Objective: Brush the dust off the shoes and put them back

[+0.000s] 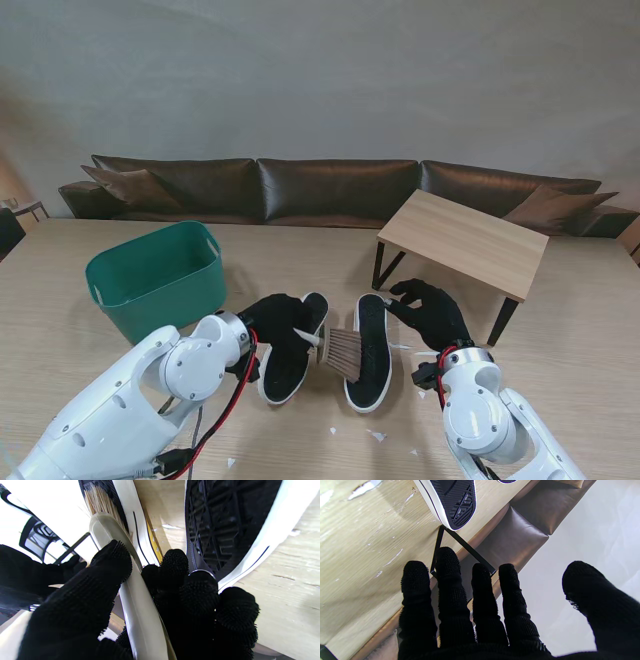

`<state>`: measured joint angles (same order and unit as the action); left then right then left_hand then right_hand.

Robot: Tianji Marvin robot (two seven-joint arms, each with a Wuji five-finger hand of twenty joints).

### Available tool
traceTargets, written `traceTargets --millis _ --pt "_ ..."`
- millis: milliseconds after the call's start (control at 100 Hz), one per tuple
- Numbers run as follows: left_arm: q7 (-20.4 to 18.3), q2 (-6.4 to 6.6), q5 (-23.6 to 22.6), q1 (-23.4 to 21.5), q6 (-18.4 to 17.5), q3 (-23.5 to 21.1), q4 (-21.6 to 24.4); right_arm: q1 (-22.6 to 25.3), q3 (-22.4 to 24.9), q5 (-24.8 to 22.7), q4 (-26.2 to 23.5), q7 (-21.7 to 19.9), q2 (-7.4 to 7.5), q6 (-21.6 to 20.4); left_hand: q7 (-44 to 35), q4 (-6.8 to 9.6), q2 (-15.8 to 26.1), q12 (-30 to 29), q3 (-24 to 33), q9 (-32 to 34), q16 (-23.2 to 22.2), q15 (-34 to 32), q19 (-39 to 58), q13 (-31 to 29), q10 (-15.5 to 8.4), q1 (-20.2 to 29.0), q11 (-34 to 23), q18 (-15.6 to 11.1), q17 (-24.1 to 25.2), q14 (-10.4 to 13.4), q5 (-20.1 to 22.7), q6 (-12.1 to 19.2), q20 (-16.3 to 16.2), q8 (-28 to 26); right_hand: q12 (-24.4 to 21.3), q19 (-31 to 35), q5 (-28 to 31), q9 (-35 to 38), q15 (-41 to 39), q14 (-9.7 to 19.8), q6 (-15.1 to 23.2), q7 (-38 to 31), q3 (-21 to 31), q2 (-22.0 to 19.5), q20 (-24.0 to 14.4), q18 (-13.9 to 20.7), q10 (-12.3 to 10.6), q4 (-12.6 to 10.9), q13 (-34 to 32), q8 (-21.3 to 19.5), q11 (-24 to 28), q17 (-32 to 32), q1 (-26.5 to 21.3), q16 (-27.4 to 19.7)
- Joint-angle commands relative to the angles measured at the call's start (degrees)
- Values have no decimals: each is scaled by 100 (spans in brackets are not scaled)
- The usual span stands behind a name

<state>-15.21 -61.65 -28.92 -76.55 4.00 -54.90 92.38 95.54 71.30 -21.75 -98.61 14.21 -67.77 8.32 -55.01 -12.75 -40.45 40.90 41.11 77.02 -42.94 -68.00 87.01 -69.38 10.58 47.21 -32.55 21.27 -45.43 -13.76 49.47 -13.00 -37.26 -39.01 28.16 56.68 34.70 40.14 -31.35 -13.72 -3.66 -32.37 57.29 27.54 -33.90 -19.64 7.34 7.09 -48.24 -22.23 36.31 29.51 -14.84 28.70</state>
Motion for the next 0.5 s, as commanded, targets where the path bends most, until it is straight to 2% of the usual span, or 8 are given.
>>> traceTargets --millis 0,220,490 --pt "-203 60 53 -74 -55 -43 131 13 -24 8 2 -86 -18 18 -311 162 281 -53 217 210 2 65 148 -296 -31 480 33 -4 96 50 130 183 -59 -152 -82 -6 149 73 -55 -66 -19 -30 60 -120 -19 -123 82 -148 -84 64 -6 -1180 247 -15" --pt "-663 185 112 -256 -323 -248 408 12 -23 22 7 -90 -20 39 -319 191 316 -29 168 205 -46 137 148 -296 -35 483 92 -58 173 56 101 215 -106 -164 -82 -4 150 68 -57 -57 -16 -28 64 -120 -20 -122 86 -148 -82 63 -7 -1178 243 -14" --pt "-777 224 99 -363 -580 -386 678 15 -24 22 12 -100 -18 41 -321 200 323 -6 161 202 -87 151 144 -296 -44 475 112 -69 182 61 87 234 -130 -151 -82 -3 157 68 -57 -56 -20 -30 65 -123 -22 -125 79 -147 -81 61 -5 -1174 247 -15"
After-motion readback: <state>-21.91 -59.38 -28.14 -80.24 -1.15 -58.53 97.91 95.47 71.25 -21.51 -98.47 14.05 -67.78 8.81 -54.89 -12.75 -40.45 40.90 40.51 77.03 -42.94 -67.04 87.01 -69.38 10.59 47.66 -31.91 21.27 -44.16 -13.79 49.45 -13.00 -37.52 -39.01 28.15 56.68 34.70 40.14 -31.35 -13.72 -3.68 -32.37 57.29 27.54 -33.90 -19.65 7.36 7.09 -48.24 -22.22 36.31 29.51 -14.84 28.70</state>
